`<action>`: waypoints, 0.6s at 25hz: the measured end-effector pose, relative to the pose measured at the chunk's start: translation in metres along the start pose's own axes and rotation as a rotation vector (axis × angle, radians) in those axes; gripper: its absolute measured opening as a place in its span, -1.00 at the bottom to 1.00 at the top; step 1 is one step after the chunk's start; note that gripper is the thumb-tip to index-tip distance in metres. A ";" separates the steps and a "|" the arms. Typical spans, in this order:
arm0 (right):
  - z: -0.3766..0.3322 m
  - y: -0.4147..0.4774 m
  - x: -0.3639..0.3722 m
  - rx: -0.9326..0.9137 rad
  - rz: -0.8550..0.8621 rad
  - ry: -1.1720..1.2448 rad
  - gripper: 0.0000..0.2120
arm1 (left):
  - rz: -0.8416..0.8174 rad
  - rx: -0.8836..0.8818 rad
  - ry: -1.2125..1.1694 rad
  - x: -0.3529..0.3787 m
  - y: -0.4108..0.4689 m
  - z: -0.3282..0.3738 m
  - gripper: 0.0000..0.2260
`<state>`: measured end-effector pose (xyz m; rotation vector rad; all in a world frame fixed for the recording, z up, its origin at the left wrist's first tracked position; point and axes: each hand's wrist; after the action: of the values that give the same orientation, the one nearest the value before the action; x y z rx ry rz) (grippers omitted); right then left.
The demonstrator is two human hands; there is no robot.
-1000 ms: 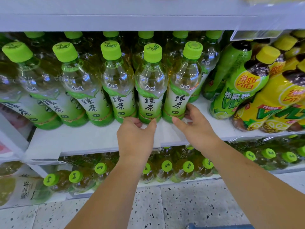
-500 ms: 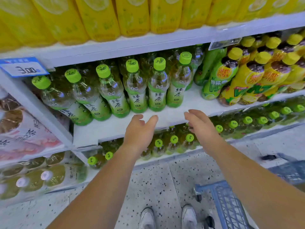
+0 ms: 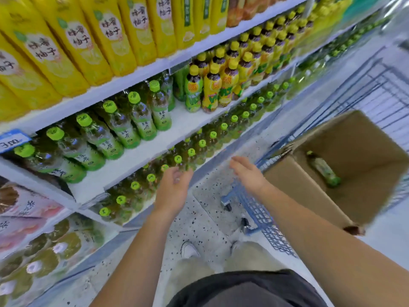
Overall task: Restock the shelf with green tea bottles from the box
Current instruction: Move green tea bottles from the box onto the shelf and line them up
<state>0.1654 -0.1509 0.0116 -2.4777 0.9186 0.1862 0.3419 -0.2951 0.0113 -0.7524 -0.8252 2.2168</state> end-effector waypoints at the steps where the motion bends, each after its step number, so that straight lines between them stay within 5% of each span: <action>1: 0.004 -0.013 -0.014 0.003 0.034 0.008 -0.42 | -0.038 0.019 0.017 0.012 -0.009 0.003 -0.37; 9: 0.031 -0.106 -0.142 0.089 0.415 0.055 -0.56 | -0.284 0.165 0.263 0.101 -0.056 0.050 -0.41; 15: 0.075 -0.117 -0.253 0.105 0.496 0.098 -0.47 | -0.408 0.232 0.322 0.217 -0.080 0.103 -0.31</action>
<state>0.0505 0.1084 0.0649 -2.1378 1.5329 0.1747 0.1652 -0.1254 0.0735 -0.7282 -0.4976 1.7329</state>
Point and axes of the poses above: each hand's wrist, its own y-axis towards the middle knuckle, its own x-axis out of the palm, z = x × y, and after that the axes turned 15 degrees about -x, right-handed
